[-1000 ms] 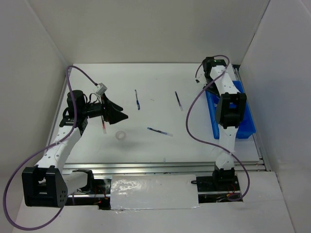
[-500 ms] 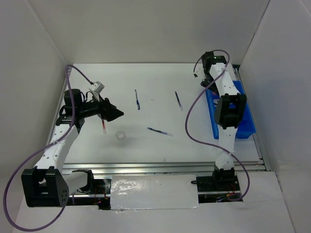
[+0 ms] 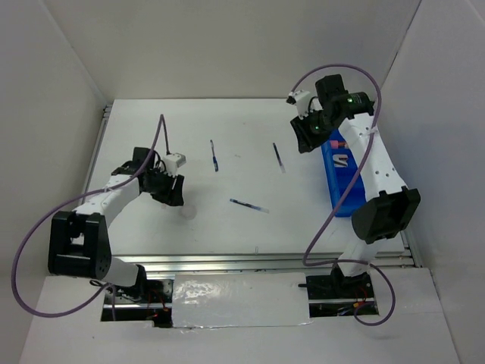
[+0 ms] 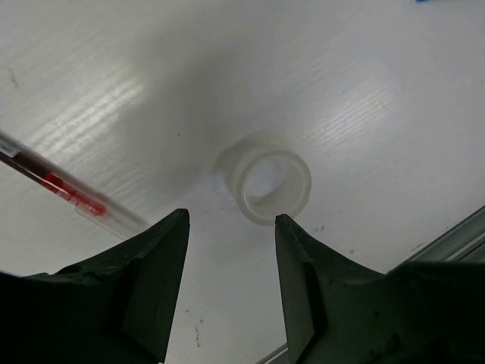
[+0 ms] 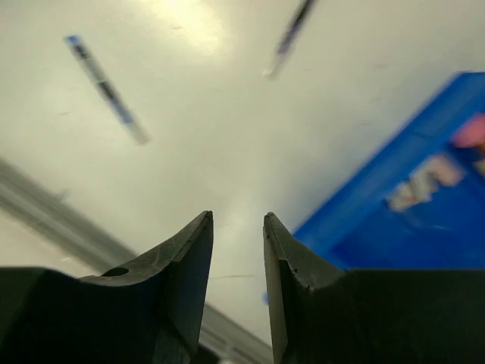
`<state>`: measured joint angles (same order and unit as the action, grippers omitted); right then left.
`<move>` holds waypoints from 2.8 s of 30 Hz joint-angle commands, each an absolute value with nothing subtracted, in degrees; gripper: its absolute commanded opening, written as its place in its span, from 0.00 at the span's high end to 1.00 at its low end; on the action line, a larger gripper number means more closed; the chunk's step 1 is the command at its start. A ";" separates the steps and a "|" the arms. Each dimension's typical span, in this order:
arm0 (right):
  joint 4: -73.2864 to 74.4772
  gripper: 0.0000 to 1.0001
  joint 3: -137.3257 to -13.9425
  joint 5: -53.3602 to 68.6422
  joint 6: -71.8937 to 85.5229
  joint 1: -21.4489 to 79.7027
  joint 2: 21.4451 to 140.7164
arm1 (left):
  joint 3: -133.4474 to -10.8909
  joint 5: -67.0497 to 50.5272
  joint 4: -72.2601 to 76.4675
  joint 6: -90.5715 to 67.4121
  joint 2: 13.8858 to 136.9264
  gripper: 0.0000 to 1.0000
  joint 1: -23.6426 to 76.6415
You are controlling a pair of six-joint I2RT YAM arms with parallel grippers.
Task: Sort the stationery into containers
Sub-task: Grab a piece of stationery with the left arm, then pass the stationery from the left arm to the right, then place the stationery into the container
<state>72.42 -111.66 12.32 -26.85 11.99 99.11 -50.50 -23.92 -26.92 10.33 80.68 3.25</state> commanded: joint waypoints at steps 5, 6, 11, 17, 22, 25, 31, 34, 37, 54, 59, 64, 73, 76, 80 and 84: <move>67.50 0.60 -101.00 31.55 -16.70 11.60 94.22 | -53.08 -16.89 -28.13 13.36 85.33 0.39 8.16; 67.50 0.60 -100.46 32.25 -16.44 11.69 93.96 | -52.91 -15.92 -27.95 13.19 85.78 0.40 8.70; 64.60 0.60 -97.39 32.69 -14.77 11.78 91.23 | -52.65 -11.26 -26.28 12.31 88.32 0.45 11.86; 59.34 0.59 -91.34 35.59 -9.78 13.71 87.81 | -52.91 -8.35 -24.52 10.29 91.49 0.59 14.33; 46.86 0.55 -80.53 37.69 -2.38 17.66 82.62 | -54.31 -11.33 -24.35 7.48 90.89 0.80 14.24; 41.50 0.45 -77.70 41.03 3.50 20.21 82.62 | -55.37 -16.86 -23.12 4.15 85.55 0.86 13.89; 36.04 0.35 -80.94 41.57 11.59 27.68 87.09 | -59.57 -18.82 -21.53 -4.74 74.80 0.88 17.22; 34.72 0.35 -85.07 42.71 14.75 30.58 91.65 | -61.52 -17.32 -22.06 -7.90 72.69 0.87 19.24; 34.89 0.35 -90.34 45.52 17.30 32.34 96.48 | -62.75 -16.79 -22.41 -10.28 71.19 0.85 20.65; 35.16 0.36 -99.93 43.69 17.67 37.97 106.78 | -64.86 -16.44 -23.29 -12.04 69.43 0.84 22.76; 35.86 0.45 -100.63 42.63 17.05 38.23 107.93 | -65.13 -17.23 -22.85 -12.48 68.91 0.83 22.76; 36.12 0.81 -99.93 42.54 15.56 37.18 107.32 | -64.17 -17.58 -22.77 -12.30 67.59 0.58 22.76; 49.46 0.94 -97.57 35.27 0.66 25.77 99.33 | -62.93 -14.41 -23.20 -8.98 63.20 0.01 20.14; 56.85 0.94 -95.80 23.85 -10.23 18.83 94.23 | -62.14 -14.68 -23.29 -6.60 62.32 0.01 18.55; 66.33 0.94 -94.66 4.51 -19.94 10.83 89.83 | -61.17 -14.32 -23.47 -5.10 63.63 0.01 18.19; 69.34 0.93 -94.65 -6.04 -25.83 0.56 89.91 | -61.61 -15.29 -22.68 -5.01 67.22 0.01 18.28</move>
<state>62.43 -95.22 6.57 -17.28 4.29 90.17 -61.58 -14.02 -24.43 -6.24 65.14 18.39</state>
